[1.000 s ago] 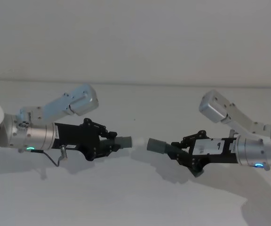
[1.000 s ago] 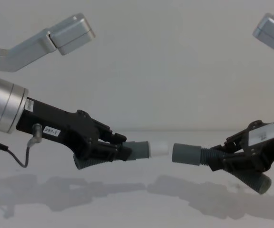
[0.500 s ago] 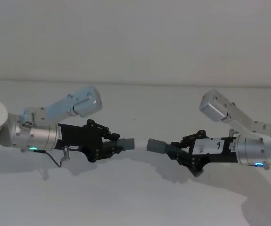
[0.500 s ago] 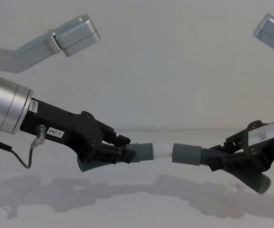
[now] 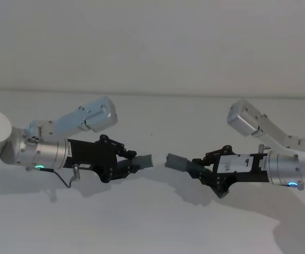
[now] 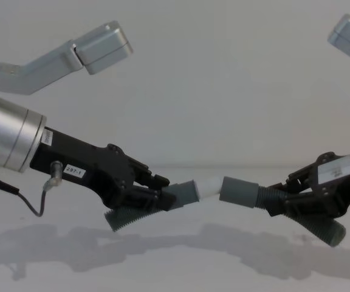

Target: Use both hands to pick up one end of the pipe from the table, align the ends, and insert them.

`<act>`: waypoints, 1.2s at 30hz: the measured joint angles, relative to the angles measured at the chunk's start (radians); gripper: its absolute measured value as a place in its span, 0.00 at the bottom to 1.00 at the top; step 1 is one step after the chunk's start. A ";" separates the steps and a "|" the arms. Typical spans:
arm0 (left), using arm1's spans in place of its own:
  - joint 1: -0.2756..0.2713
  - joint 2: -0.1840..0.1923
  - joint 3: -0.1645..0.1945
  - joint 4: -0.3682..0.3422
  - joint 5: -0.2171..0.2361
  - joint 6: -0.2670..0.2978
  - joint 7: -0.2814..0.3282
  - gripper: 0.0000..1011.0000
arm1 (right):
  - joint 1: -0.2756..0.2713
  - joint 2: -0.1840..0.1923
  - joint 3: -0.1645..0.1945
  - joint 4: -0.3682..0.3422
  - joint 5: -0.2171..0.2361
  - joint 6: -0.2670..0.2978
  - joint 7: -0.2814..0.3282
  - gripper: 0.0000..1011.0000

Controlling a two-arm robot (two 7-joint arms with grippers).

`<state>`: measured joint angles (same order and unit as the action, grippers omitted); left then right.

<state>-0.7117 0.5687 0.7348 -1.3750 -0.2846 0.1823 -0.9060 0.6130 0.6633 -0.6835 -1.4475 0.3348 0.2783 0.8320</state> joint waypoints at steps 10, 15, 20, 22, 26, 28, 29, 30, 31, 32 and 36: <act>-0.009 -0.004 0.009 0.010 -0.002 -0.003 0.010 0.33 | 0.006 0.003 -0.007 0.013 0.007 -0.011 0.004 0.26; -0.015 -0.005 0.014 0.014 0.001 -0.004 0.021 0.33 | 0.011 0.005 -0.012 0.022 0.009 -0.015 0.005 0.26; -0.020 -0.004 0.020 0.016 0.006 -0.004 0.027 0.33 | 0.015 0.006 -0.016 0.030 0.010 -0.018 0.005 0.26; -0.023 -0.003 0.023 0.017 0.008 -0.004 0.028 0.33 | 0.018 0.006 -0.018 0.033 0.010 -0.020 0.005 0.26; -0.027 -0.002 0.029 0.017 0.011 -0.004 0.028 0.33 | 0.021 0.006 -0.020 0.038 0.011 -0.023 0.005 0.26; -0.031 0.000 0.034 0.018 0.014 -0.004 0.028 0.33 | 0.023 0.006 -0.022 0.041 0.013 -0.026 0.005 0.26; -0.031 0.000 0.034 0.018 0.014 -0.004 0.028 0.33 | 0.024 0.006 -0.023 0.042 0.014 -0.026 0.005 0.26; -0.033 0.002 0.037 0.017 0.016 -0.004 0.027 0.33 | 0.024 0.006 -0.023 0.042 0.014 -0.027 0.005 0.26; -0.034 0.002 0.039 0.017 0.017 -0.004 0.026 0.33 | 0.025 0.007 -0.024 0.043 0.015 -0.028 0.005 0.26; -0.035 0.004 0.042 0.016 0.018 -0.005 0.026 0.33 | 0.026 0.007 -0.024 0.044 0.016 -0.029 0.006 0.26; -0.039 0.007 0.049 0.013 0.021 -0.005 0.024 0.33 | 0.029 0.008 -0.027 0.046 0.018 -0.033 0.007 0.26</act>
<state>-0.7504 0.5759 0.7838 -1.3624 -0.2633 0.1773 -0.8823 0.6422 0.6715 -0.7108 -1.4016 0.3528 0.2456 0.8389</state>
